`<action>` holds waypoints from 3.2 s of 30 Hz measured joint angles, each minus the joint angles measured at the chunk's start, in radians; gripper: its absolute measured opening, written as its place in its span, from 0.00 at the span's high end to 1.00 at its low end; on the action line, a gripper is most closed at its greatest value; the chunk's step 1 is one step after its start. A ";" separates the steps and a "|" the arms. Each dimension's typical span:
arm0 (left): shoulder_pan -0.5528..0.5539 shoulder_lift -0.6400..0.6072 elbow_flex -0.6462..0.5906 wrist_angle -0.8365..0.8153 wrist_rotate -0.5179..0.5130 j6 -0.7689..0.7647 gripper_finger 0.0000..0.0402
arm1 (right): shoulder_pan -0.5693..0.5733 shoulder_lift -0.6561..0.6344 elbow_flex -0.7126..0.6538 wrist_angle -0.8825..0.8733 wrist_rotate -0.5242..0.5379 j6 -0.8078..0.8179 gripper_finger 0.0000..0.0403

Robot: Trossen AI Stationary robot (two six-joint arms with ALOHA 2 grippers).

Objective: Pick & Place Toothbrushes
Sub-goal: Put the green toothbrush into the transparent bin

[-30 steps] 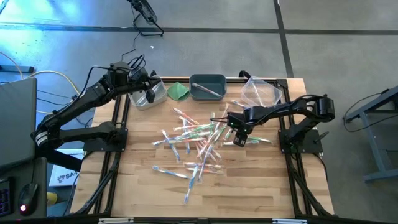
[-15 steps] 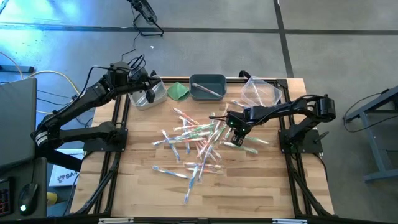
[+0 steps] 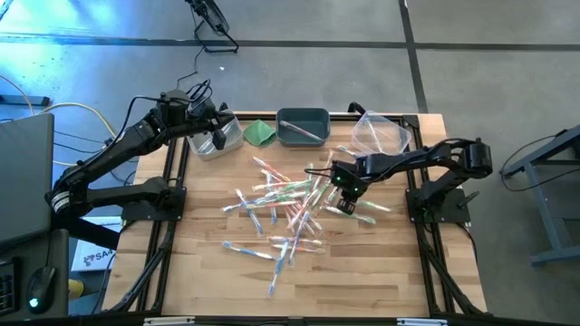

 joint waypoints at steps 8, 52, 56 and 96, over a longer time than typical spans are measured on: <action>0.000 0.000 0.000 0.000 0.000 0.000 1.00 | -0.021 -0.175 0.000 0.008 0.043 0.029 0.99; 0.000 0.000 0.000 0.004 0.000 -0.001 1.00 | -0.141 -0.597 0.002 0.216 0.387 -0.015 0.99; 0.000 0.000 0.000 0.004 0.000 -0.001 1.00 | -0.190 -0.597 0.002 0.244 0.385 -0.085 0.99; 0.000 0.000 0.000 0.000 0.000 -0.004 1.00 | -0.547 -0.228 0.002 0.230 0.416 -0.601 0.99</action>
